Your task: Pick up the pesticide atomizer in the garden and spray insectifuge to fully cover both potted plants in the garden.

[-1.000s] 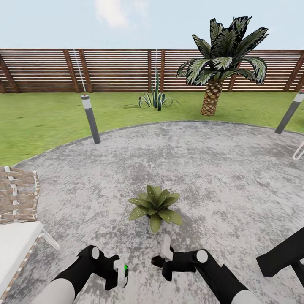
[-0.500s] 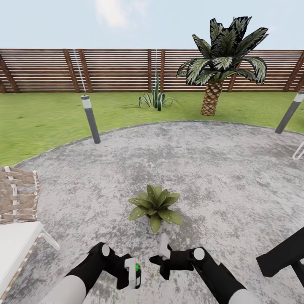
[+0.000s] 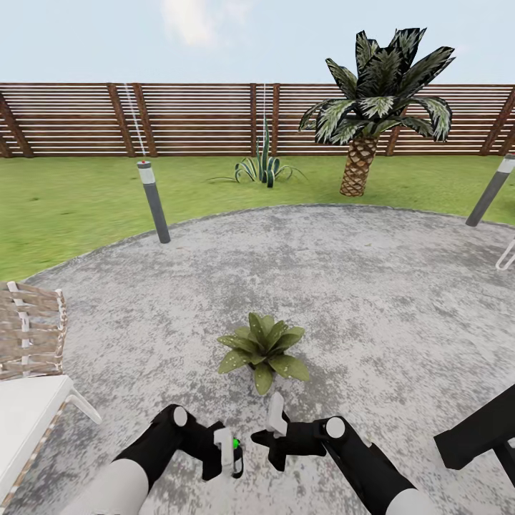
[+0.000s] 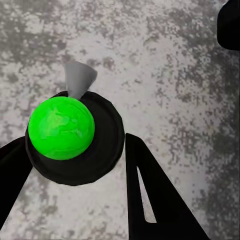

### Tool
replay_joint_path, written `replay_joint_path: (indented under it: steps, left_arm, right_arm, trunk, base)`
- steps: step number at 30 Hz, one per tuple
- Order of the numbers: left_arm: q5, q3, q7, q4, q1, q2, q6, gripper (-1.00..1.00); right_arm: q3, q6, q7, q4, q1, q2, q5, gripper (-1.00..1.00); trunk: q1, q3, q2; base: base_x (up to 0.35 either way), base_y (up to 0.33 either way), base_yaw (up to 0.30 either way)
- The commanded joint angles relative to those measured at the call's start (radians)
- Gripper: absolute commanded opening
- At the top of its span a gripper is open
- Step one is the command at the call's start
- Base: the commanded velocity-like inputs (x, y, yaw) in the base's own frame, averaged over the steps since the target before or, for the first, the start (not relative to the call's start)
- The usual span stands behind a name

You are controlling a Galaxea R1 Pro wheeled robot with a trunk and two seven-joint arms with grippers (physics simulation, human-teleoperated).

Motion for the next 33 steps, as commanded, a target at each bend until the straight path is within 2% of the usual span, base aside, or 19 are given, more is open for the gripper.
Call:
replay_joint_path:
  steps: [1,3,4,9,12,14,32,33]
  left_arm:
    - [0.007,0.001,-0.002,-0.001,-0.003,0.001,-0.010,-1.00]
    - [0.028,0.000,-0.005,0.000,-0.006,0.005,-0.012,-1.00]
    - [0.038,0.001,-0.044,0.000,-0.007,0.010,-0.016,-1.00]
    - [0.047,0.006,-0.073,-0.001,-0.011,0.008,-0.015,-1.00]
    - [0.092,0.006,-0.075,-0.001,-0.011,0.007,-0.014,-1.00]
    - [0.106,0.005,-0.075,0.000,-0.011,0.008,-0.014,-1.00]
    - [0.113,0.009,-0.074,0.001,-0.011,-0.001,-0.014,-1.00]
    - [0.124,0.009,-0.074,0.001,-0.011,-0.001,-0.014,-1.00]
  right_arm:
    - [0.001,-0.010,-0.001,-0.001,-0.001,-0.001,0.011,-1.00]
    - [0.001,-0.010,-0.001,-0.001,-0.001,-0.001,0.012,-1.00]
    - [0.001,-0.010,-0.001,-0.001,-0.001,-0.001,0.011,-1.00]
    - [0.001,-0.010,-0.002,-0.002,-0.001,-0.001,0.012,-1.00]
    - [0.001,-0.010,-0.002,-0.002,-0.001,-0.001,0.012,-1.00]
    - [0.001,-0.010,-0.002,-0.002,0.000,-0.001,0.012,-1.00]
    - [0.001,-0.010,-0.001,-0.008,-0.001,-0.001,0.012,-1.00]
    - [0.001,-0.010,-0.001,-0.008,-0.001,-0.001,0.012,-1.00]
  trunk:
    - [0.000,-0.001,0.000]
    - [0.000,-0.001,0.000]
    - [0.000,-0.001,0.000]
    - [0.000,-0.001,0.000]
    - [0.000,-0.001,0.000]
    - [0.000,-0.001,0.000]
    - [0.000,-0.001,0.000]
    - [0.000,-0.001,0.000]
  base:
    - [0.000,0.000,0.000]
    - [0.000,0.000,0.000]
    - [0.000,0.000,0.000]
    - [0.000,0.000,0.000]
    - [0.000,0.000,0.000]
    - [0.000,0.000,0.000]
    - [0.000,0.000,0.000]
    - [0.000,0.000,0.000]
